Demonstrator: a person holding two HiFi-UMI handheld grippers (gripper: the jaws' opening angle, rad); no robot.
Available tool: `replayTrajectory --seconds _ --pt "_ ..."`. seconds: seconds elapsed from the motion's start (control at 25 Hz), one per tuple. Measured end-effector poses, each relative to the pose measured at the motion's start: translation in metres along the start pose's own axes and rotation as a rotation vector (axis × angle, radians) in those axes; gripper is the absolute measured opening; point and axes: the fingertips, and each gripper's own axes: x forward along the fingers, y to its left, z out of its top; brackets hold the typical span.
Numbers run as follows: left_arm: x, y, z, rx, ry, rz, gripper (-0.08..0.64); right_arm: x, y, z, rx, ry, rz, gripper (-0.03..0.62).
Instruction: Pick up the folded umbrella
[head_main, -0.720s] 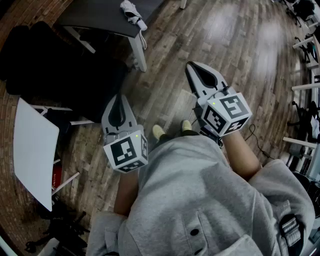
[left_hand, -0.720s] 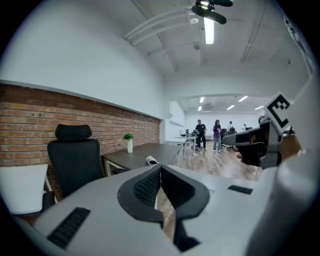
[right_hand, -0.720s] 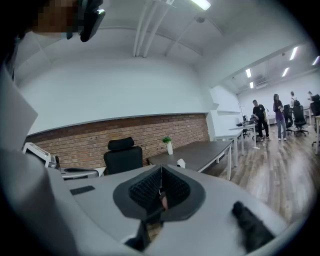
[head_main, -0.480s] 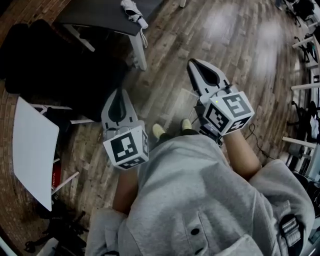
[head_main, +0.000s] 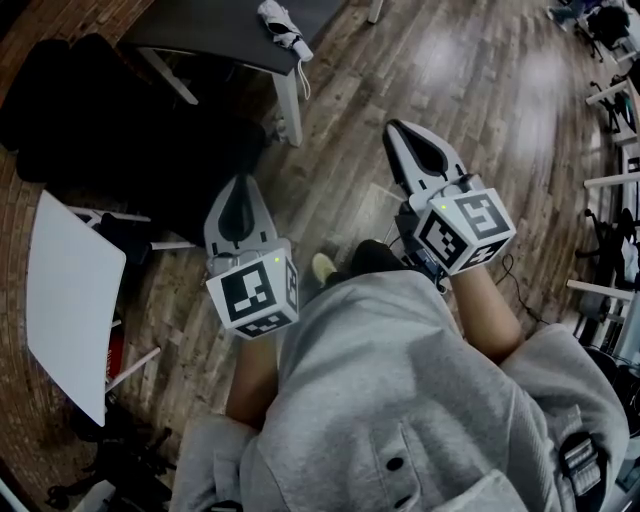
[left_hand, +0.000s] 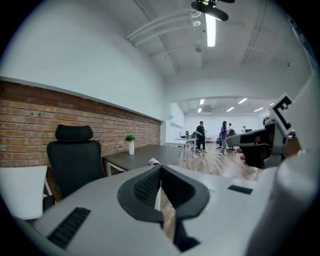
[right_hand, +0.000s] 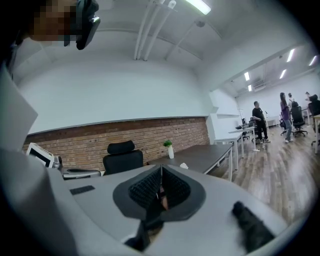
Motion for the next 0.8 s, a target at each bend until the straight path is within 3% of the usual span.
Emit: replayTrajectory --seconds 0.28,0.8 --pt "-0.002 -0.003 0.0 -0.001 -0.012 -0.026 0.014 -0.004 0.006 -0.003 -0.025 0.008 -0.004 0.025" --pt "0.002 0.004 -0.002 0.02 0.001 -0.003 0.014 0.018 0.015 -0.006 -0.036 0.022 0.048 0.024"
